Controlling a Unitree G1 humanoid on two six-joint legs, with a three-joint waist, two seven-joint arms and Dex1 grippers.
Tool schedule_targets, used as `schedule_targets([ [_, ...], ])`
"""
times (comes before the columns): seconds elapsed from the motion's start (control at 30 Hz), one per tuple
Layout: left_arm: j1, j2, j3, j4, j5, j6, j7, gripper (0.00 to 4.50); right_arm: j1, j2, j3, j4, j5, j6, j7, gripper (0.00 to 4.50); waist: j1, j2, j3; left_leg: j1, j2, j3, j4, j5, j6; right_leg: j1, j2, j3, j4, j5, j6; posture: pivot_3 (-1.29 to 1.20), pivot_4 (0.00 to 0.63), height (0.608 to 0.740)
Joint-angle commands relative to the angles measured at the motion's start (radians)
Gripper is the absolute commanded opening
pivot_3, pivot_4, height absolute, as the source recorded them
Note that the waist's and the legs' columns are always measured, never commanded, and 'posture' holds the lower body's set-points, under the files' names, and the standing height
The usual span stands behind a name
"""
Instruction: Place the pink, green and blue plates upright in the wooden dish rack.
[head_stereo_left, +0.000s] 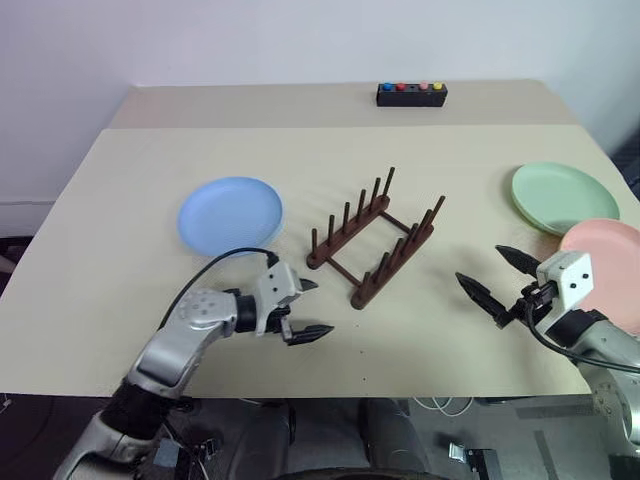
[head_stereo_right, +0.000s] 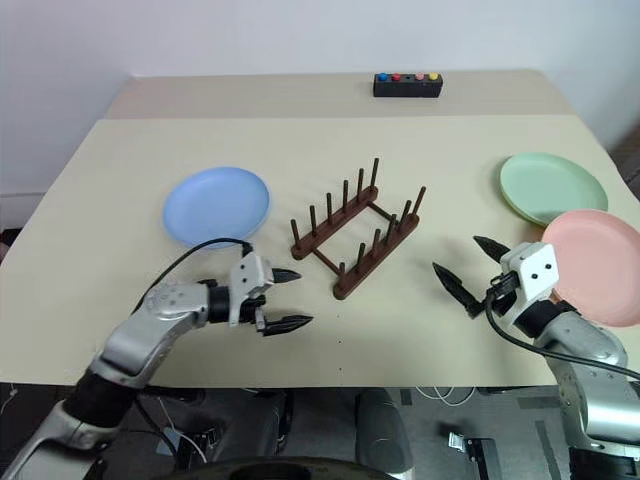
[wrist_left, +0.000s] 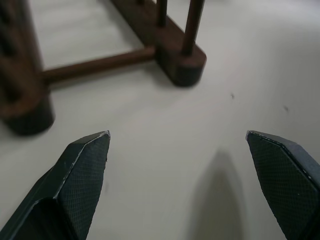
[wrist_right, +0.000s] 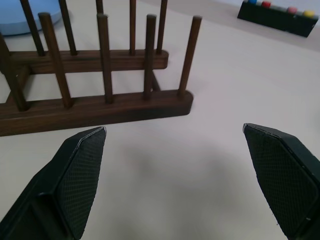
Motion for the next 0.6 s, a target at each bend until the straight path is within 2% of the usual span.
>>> schedule_targets([
  [0.03, -0.024, -0.043, -0.051, 0.024, 0.026, -0.004, 0.005, 4.50, 0.004, 0.015, -0.016, -0.068, 0.012, 0.004, -0.033, 4.47, -0.003, 0.000, 0.000, 0.000, 0.000, 0.000, 0.000, 0.000, 0.000, 0.000, 0.000, 0.000, 0.000, 0.000, 0.000, 0.00, 0.150, 0.740],
  [0.2, -0.055, -0.107, -0.091, 0.079, 0.079, 0.012, 0.060, 4.50, 0.056, 0.003, -0.033, -0.115, 0.053, 0.042, -0.013, 4.47, 0.004, 0.001, -0.001, 0.000, 0.000, 0.000, 0.000, 0.000, 0.000, 0.001, 0.000, 0.000, 0.000, 0.000, 0.000, 0.00, 0.150, 0.740],
  [0.33, -0.061, -0.126, -0.089, 0.105, 0.114, 0.004, 0.095, 4.50, 0.164, -0.090, -0.046, -0.179, 0.119, 0.133, 0.106, 4.47, 0.005, 0.001, -0.001, 0.001, 0.000, -0.001, 0.001, 0.000, 0.000, 0.003, 0.000, 0.000, 0.000, -0.001, 0.001, 0.00, 0.150, 0.740],
  [0.43, -0.053, -0.134, -0.089, 0.106, 0.118, 0.001, 0.103, 4.50, 0.225, -0.158, -0.032, -0.208, 0.104, 0.154, 0.164, 4.47, 0.002, 0.001, -0.001, 0.004, 0.000, -0.001, 0.001, 0.000, 0.000, 0.005, 0.000, 0.000, -0.001, -0.002, -0.002, 0.00, 0.150, 0.740],
  [0.6, -0.049, -0.150, -0.083, 0.118, 0.125, -0.005, 0.122, 4.50, 0.203, -0.169, -0.012, -0.210, 0.082, 0.142, 0.162, 4.47, 0.002, 0.000, -0.001, 0.008, 0.000, 0.000, 0.001, 0.000, 0.000, 0.008, 0.000, 0.000, -0.001, -0.004, -0.001, 0.00, 0.150, 0.740],
])
